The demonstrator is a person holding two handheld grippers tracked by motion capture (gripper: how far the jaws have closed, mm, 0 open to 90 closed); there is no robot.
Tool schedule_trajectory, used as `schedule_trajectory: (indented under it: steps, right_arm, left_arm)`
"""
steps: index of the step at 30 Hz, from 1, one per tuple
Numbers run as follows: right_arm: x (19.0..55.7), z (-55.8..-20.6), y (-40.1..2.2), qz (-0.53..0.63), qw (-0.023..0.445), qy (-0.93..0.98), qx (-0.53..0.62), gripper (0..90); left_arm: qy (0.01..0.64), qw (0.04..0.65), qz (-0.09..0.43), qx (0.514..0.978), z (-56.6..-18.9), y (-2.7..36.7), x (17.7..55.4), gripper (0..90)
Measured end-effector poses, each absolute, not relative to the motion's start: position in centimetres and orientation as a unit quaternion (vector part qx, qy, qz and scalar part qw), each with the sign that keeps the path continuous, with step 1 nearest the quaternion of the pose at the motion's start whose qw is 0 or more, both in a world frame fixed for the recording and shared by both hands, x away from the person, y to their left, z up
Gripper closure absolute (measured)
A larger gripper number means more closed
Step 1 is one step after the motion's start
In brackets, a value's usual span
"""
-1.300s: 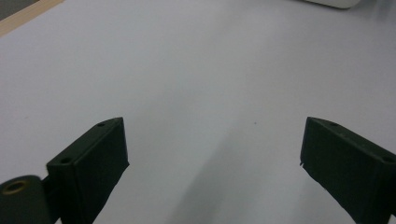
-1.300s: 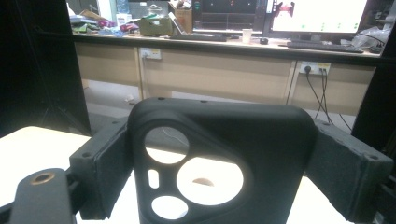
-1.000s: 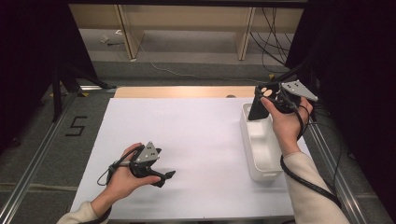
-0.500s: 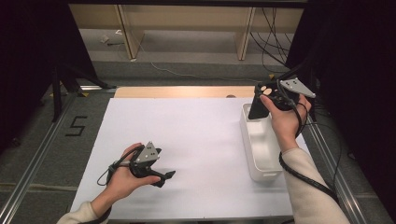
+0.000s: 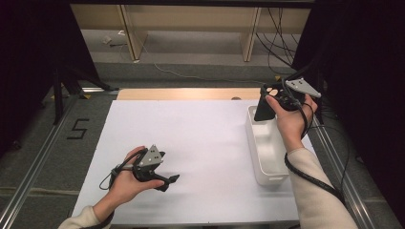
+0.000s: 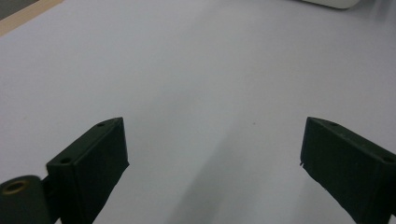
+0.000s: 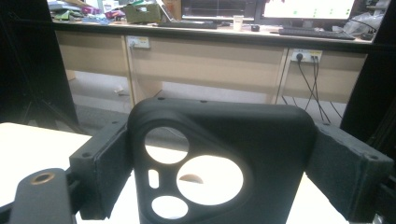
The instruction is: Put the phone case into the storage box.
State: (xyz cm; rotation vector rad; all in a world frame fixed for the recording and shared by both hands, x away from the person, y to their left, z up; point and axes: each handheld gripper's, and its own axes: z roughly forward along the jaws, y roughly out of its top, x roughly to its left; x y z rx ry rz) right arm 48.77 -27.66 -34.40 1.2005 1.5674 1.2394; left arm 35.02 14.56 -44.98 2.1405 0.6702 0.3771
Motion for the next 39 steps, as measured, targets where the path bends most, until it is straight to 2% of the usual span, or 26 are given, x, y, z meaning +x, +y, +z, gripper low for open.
schedule_trajectory:
  steps: [39]
  right_arm:
    - [50.8, -35.2, -27.4, 0.472, 0.386, 0.623, 0.49, 14.9]
  left_arm:
    - [0.268, 0.421, 0.149, 0.854, -45.0, 14.6, 35.0, 7.0]
